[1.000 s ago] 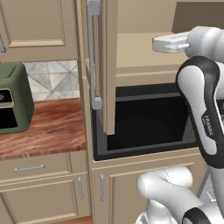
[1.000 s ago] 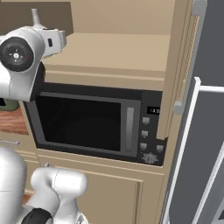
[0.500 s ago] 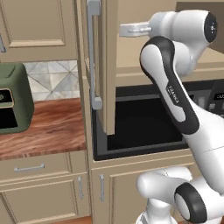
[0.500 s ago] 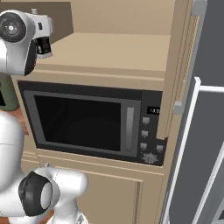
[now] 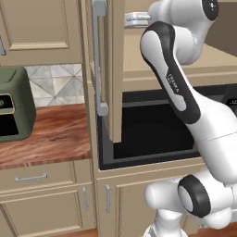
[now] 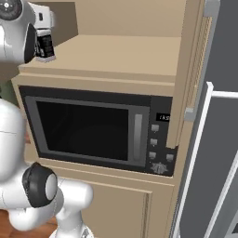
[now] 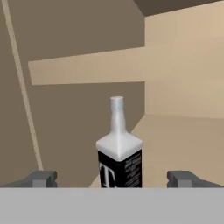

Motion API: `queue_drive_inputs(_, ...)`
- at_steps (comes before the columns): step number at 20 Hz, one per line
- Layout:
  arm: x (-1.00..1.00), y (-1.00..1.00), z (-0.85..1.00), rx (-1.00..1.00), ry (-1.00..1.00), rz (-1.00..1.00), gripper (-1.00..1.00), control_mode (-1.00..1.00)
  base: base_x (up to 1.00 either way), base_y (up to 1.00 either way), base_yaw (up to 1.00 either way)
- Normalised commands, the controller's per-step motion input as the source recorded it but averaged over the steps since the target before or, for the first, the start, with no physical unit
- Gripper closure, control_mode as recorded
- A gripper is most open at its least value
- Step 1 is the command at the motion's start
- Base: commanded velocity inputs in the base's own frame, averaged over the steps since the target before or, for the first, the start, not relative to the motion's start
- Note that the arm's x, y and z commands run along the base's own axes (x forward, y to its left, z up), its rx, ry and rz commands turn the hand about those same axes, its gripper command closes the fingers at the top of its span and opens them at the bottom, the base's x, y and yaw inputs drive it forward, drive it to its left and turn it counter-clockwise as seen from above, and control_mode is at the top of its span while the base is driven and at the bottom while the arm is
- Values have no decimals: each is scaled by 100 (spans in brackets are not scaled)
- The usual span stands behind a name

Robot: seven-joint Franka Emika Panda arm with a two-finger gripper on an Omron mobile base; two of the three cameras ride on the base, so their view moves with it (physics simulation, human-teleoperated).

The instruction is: There is a bowl on the dining counter. Grab a lemon wedge from the fridge and place it in the bowl. Then get the liquor bottle and glass cup from the cabinet and place them next to the bowl.

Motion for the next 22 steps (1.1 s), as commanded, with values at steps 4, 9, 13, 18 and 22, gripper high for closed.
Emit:
queue_drive_inputs(4,54,0,-17,0,2,0,-100,-100,0,0,0)
queue_drive_inputs(9,69,5,-6,0,3,2,-100,-100,0,0,0)
queue_drive_inputs(13,65,14,-11,0,0,4,-100,-100,0,0,0)
queue_drive_inputs(18,30,33,-5,-1,0,13,-100,-100,0,0,0)
queue_drive_inputs(22,27,25,-7,0,0,14,-100,-100,0,0,0)
